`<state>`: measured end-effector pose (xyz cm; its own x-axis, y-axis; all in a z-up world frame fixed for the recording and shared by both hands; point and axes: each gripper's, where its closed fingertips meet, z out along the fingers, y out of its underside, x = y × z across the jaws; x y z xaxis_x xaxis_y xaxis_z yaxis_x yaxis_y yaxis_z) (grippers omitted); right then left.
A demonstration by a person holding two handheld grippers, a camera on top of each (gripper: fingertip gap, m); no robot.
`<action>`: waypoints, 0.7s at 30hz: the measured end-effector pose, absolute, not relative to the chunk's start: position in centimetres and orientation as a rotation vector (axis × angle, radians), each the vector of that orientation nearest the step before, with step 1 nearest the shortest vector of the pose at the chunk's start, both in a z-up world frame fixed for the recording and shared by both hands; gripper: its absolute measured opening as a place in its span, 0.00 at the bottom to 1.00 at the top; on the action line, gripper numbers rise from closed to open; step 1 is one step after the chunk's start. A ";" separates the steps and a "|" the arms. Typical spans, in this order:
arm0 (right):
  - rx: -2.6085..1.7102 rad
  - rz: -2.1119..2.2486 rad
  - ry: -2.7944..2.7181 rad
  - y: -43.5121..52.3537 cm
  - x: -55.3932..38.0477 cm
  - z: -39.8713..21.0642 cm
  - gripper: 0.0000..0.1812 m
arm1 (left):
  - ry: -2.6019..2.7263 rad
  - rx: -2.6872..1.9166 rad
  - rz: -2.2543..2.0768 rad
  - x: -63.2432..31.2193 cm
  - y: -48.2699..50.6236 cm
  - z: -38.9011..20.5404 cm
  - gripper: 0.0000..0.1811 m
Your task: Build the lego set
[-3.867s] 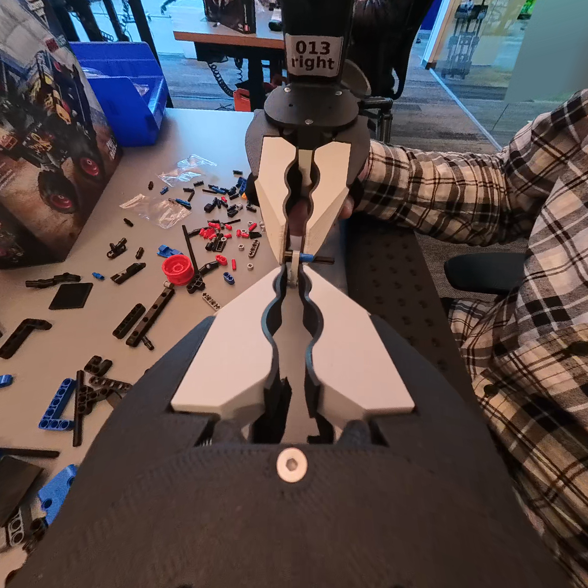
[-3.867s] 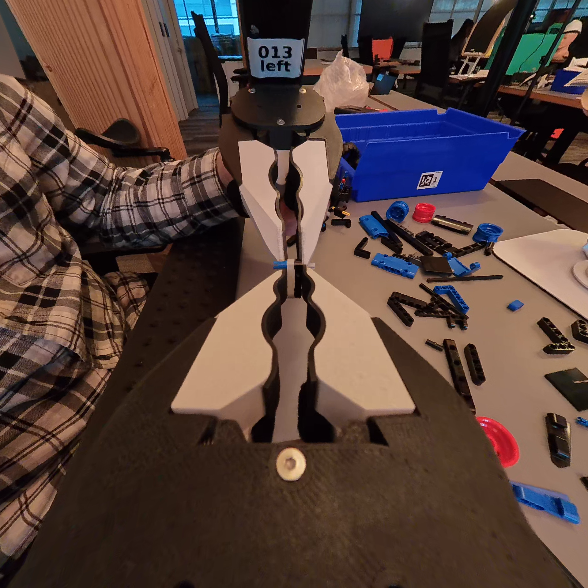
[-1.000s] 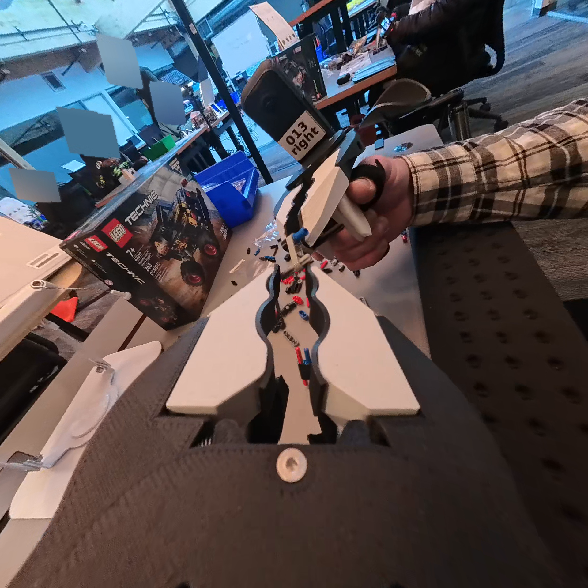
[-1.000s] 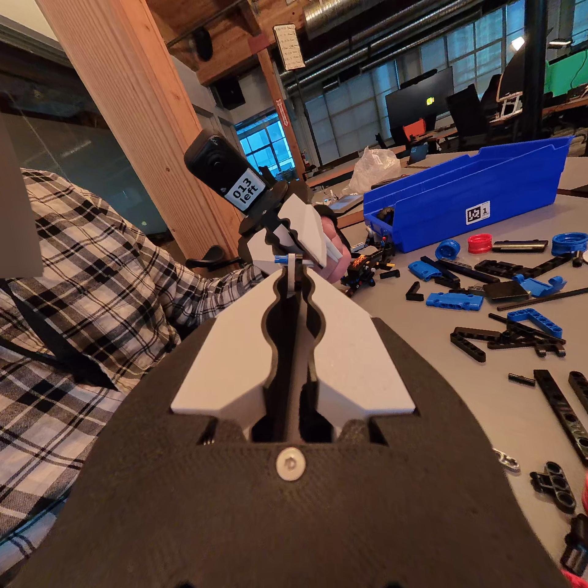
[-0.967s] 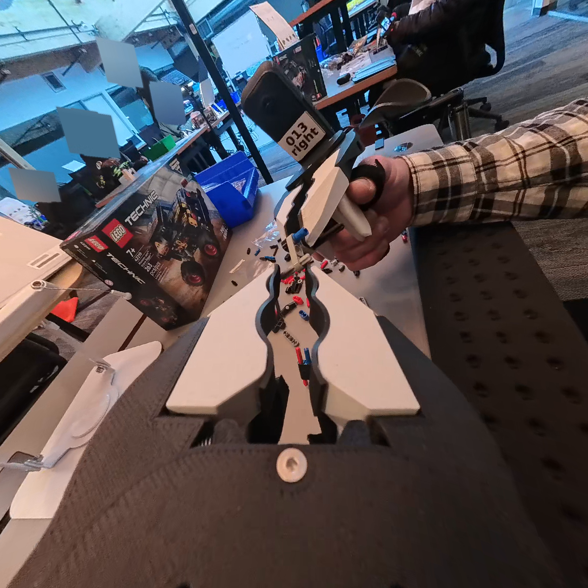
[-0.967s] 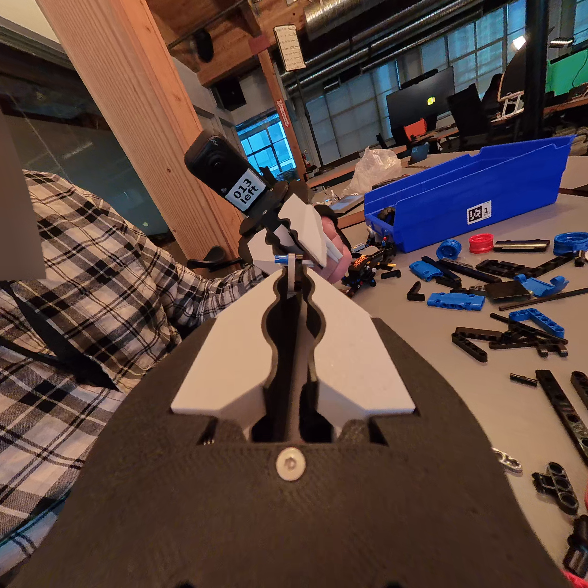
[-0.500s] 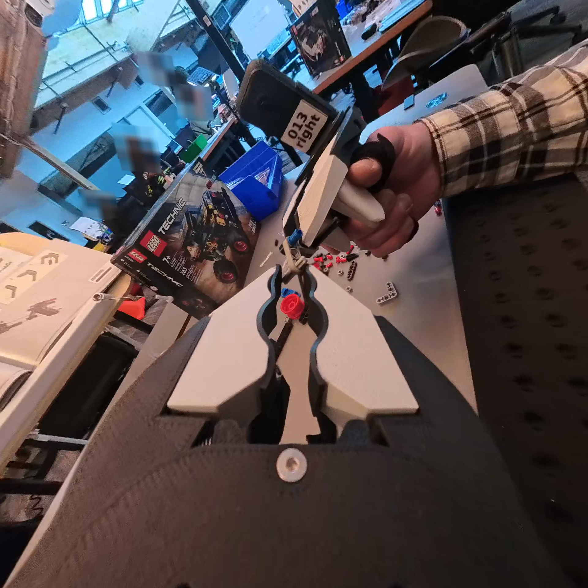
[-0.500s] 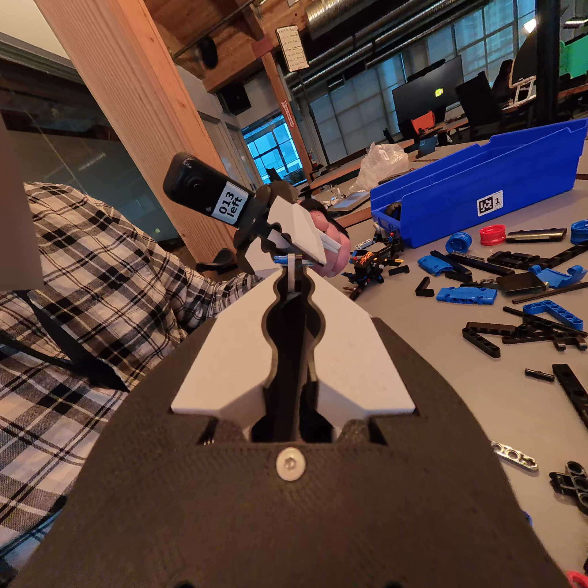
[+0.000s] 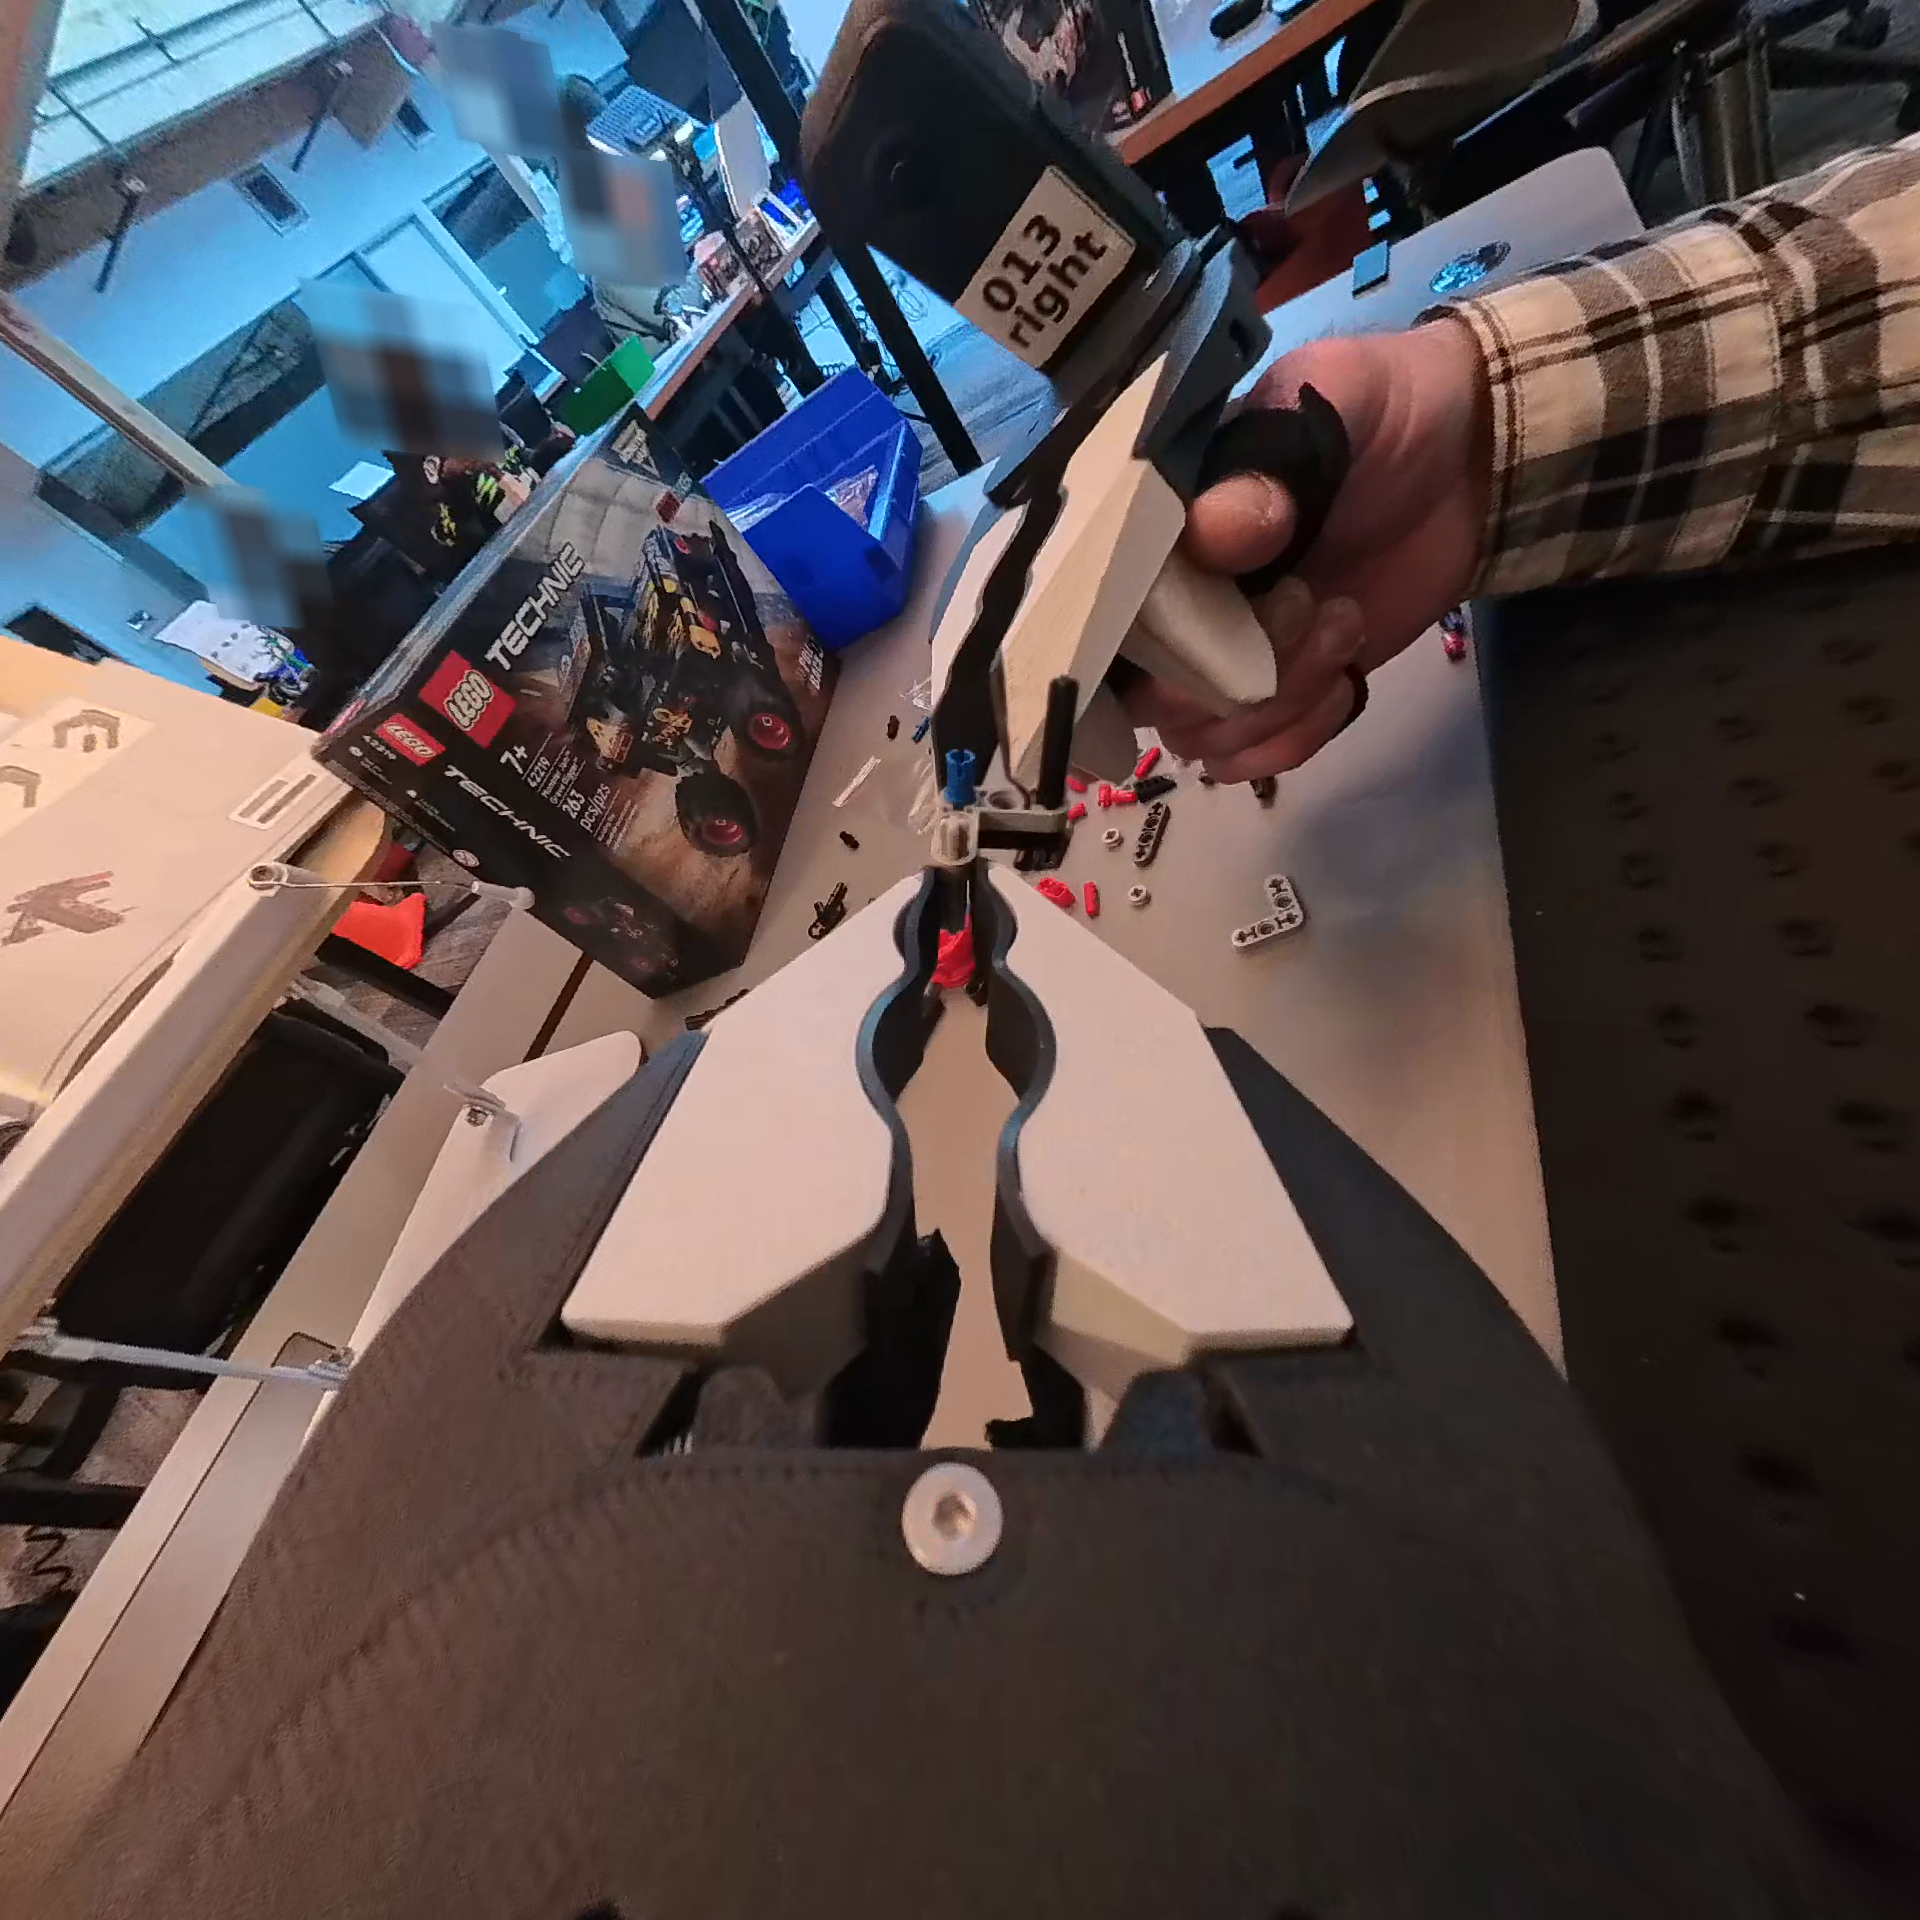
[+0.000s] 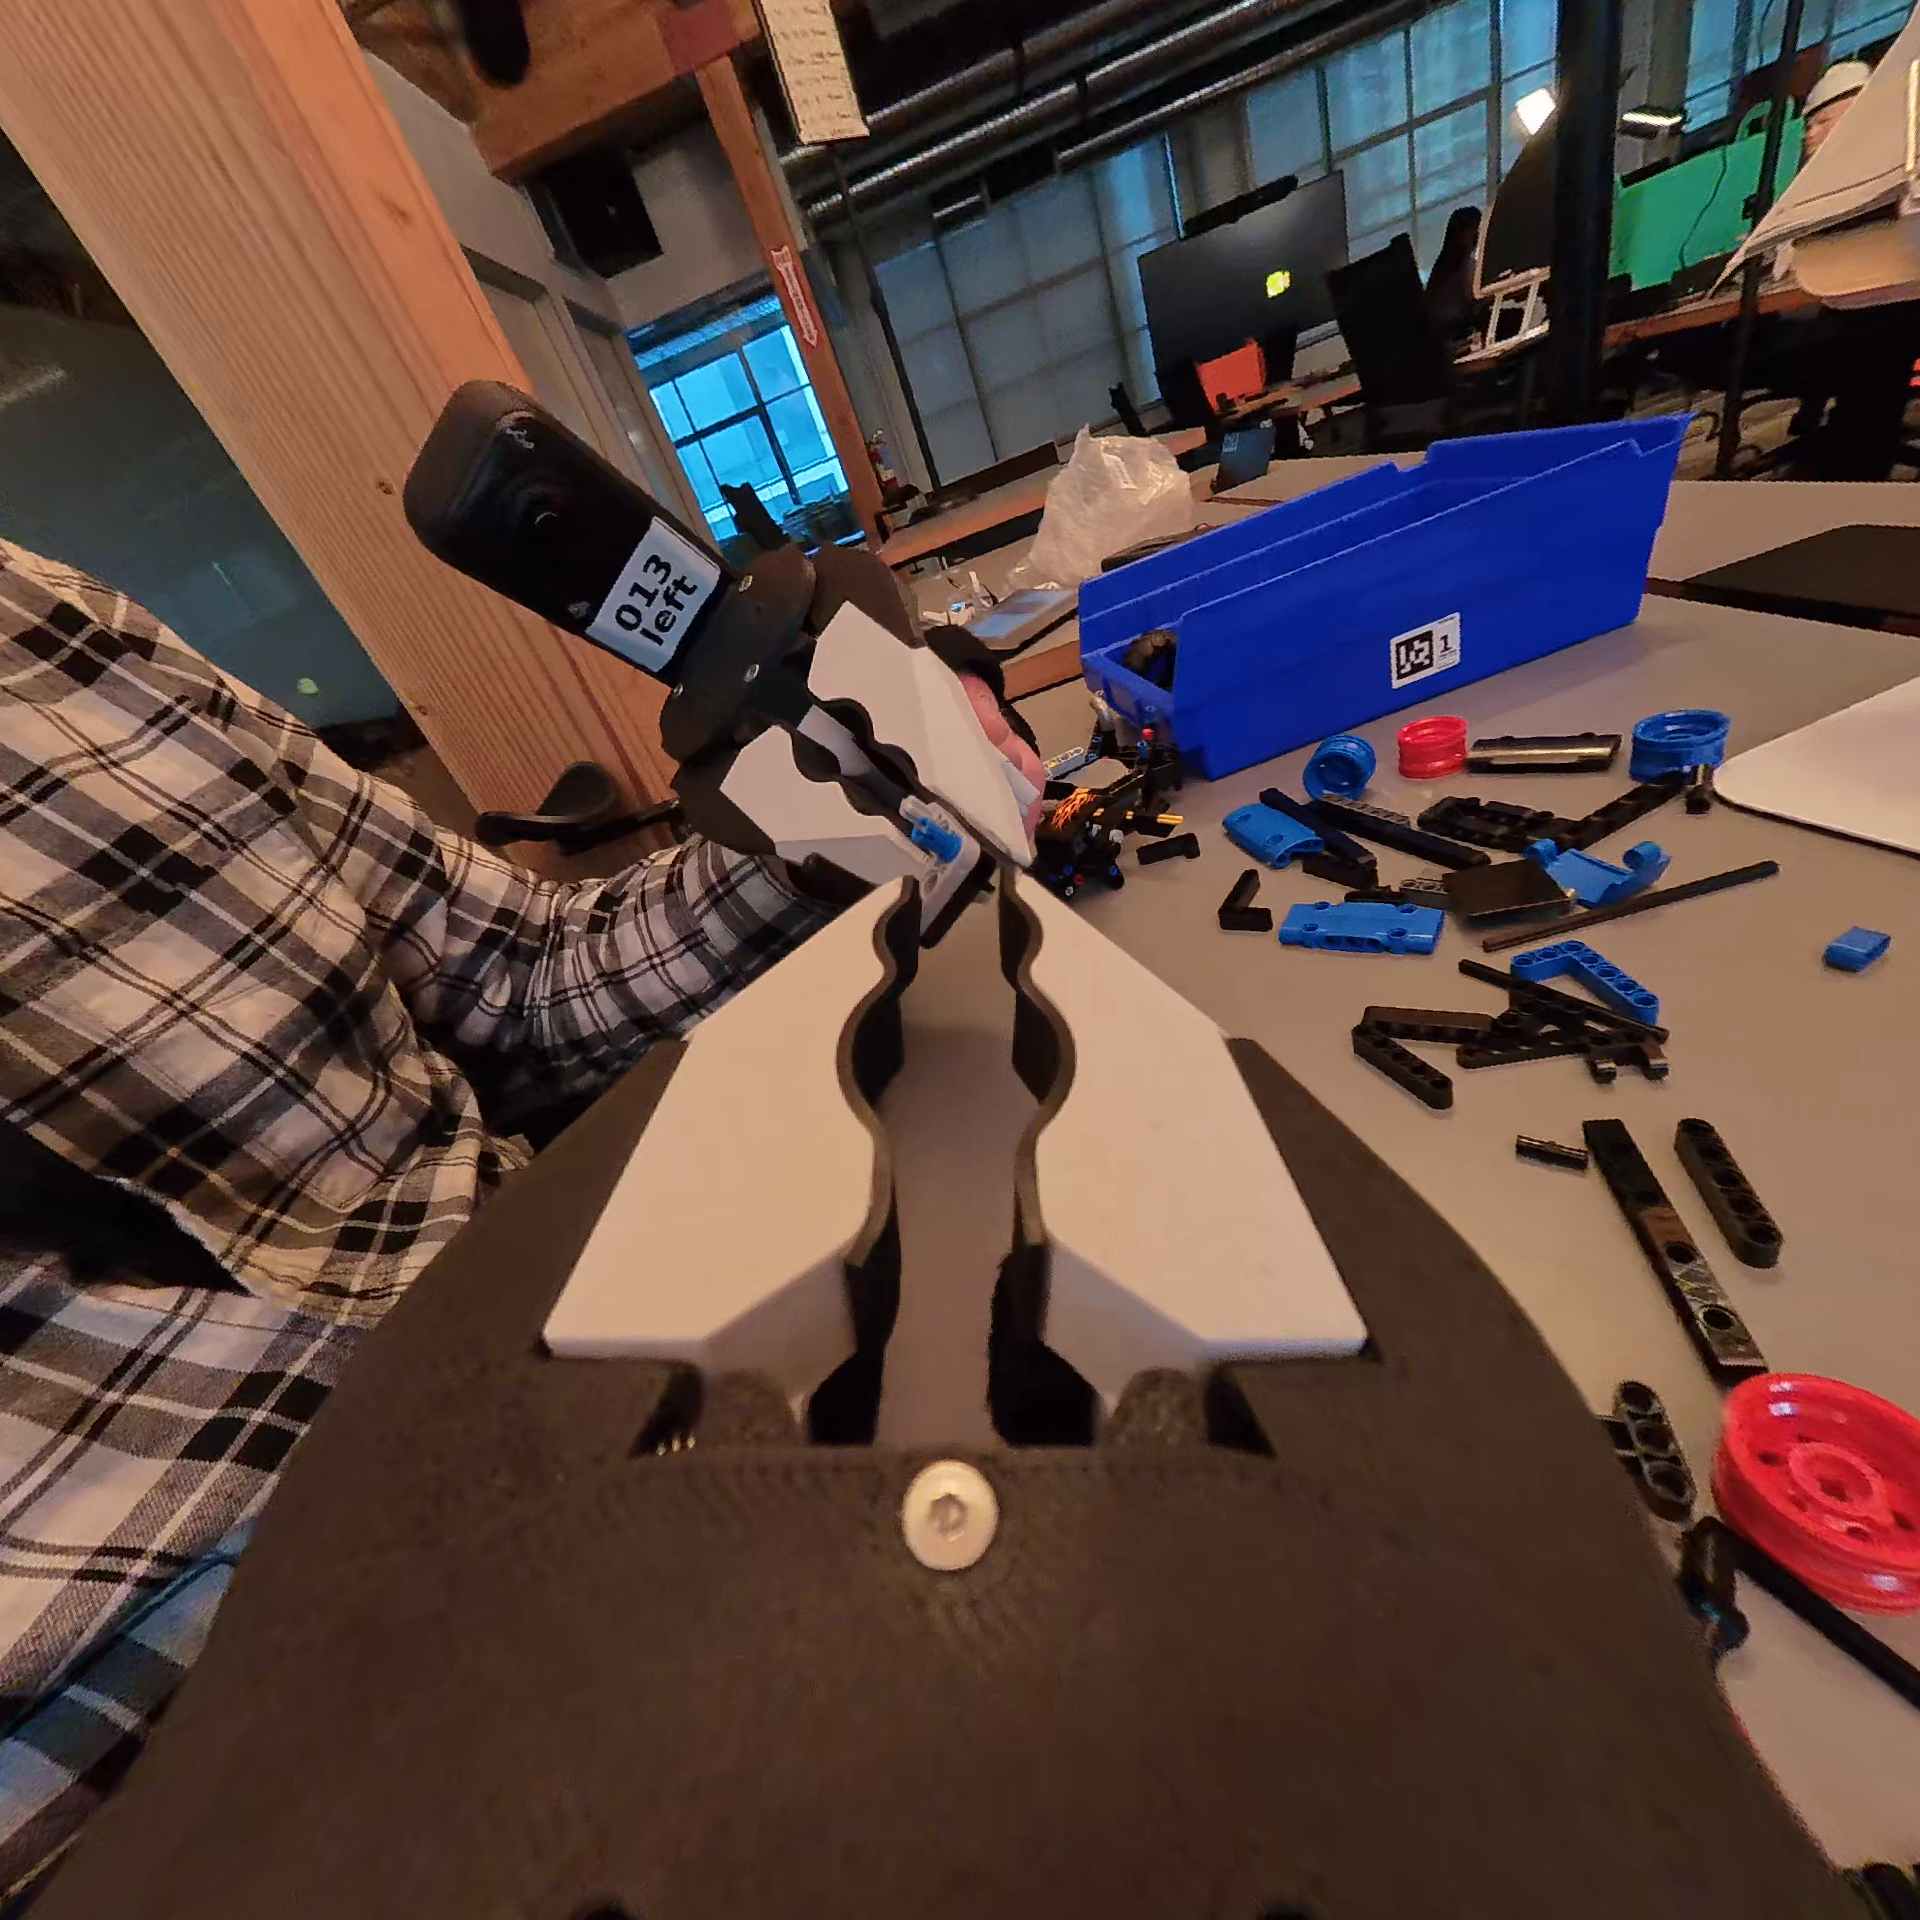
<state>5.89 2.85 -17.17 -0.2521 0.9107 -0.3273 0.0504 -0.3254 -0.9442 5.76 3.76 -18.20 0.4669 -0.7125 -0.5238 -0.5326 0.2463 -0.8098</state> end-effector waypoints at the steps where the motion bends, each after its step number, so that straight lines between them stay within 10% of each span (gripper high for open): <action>1: -1.328 1.647 -1.224 3.0 5.9 -17.1 0.08 | 1.178 -1.413 -0.177 5.6 3.8 -18.1 0.01; 21: -1.502 0.967 -1.470 6.3 6.5 -23.1 0.09 | 1.116 -1.595 -0.145 2.2 4.6 -20.6 0.02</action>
<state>6.50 6.31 -23.07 0.0305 0.9995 0.0130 0.3832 0.0003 -0.9237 2.21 4.56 -20.63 0.5438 -0.7102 -0.4470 -0.5721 0.0760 -0.8167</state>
